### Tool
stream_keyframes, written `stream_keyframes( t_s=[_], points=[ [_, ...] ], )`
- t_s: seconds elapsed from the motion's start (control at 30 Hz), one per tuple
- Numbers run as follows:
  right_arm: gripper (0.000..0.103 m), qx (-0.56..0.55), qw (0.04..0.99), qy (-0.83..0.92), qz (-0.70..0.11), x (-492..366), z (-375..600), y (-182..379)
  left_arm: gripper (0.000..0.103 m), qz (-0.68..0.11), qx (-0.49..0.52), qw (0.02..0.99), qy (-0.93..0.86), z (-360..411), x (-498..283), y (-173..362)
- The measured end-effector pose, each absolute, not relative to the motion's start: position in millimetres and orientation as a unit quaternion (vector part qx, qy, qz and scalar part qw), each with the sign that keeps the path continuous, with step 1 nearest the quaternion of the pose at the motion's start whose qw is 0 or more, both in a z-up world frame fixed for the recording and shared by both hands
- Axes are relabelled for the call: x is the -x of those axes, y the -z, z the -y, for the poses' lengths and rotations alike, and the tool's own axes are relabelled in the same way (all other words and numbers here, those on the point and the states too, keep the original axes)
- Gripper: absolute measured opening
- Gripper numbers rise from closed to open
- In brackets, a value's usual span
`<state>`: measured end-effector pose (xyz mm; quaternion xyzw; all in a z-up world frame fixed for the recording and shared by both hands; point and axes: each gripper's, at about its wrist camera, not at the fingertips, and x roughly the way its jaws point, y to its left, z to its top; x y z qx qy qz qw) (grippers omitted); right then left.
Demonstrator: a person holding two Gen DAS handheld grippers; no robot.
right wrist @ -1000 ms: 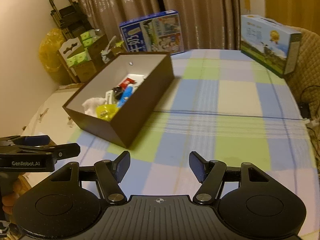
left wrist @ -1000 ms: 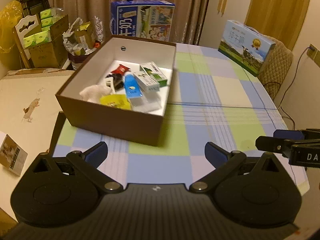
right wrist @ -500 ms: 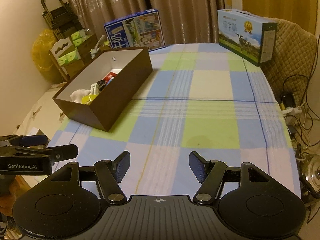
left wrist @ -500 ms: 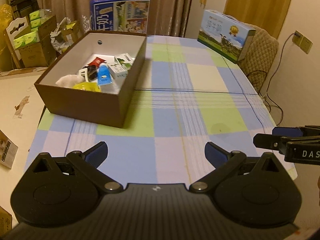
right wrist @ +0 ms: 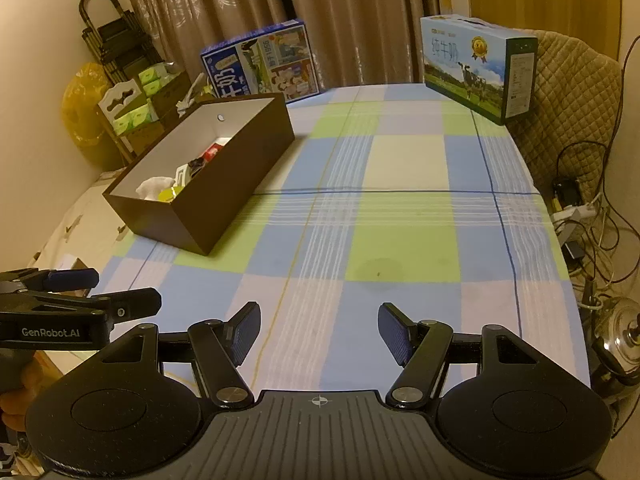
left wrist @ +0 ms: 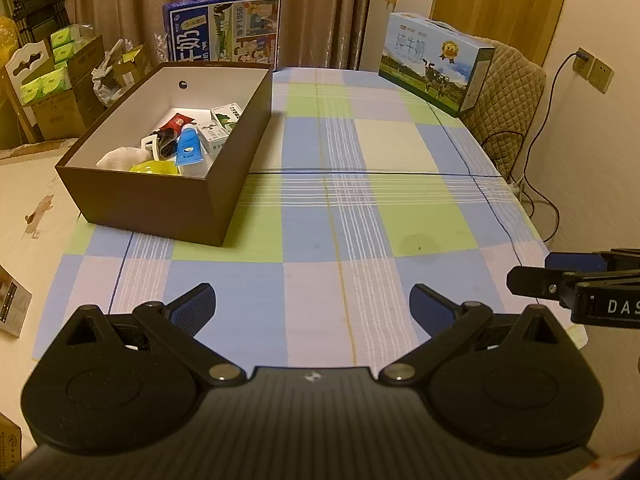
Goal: Organize objects
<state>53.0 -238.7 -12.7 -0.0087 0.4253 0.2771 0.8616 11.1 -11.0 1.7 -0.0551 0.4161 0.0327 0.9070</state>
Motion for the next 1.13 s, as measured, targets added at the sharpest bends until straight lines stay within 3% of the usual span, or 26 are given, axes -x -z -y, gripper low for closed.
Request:
stream_keyframes(
  t_s=[1.13],
  points=[
    [0.063, 0.011, 0.855, -0.290, -0.430, -53.7, 260.7, 15.6, 0.102, -0.415, 0.060, 0.906, -0.052, 31.1, -8.5, -1.9]
  ],
)
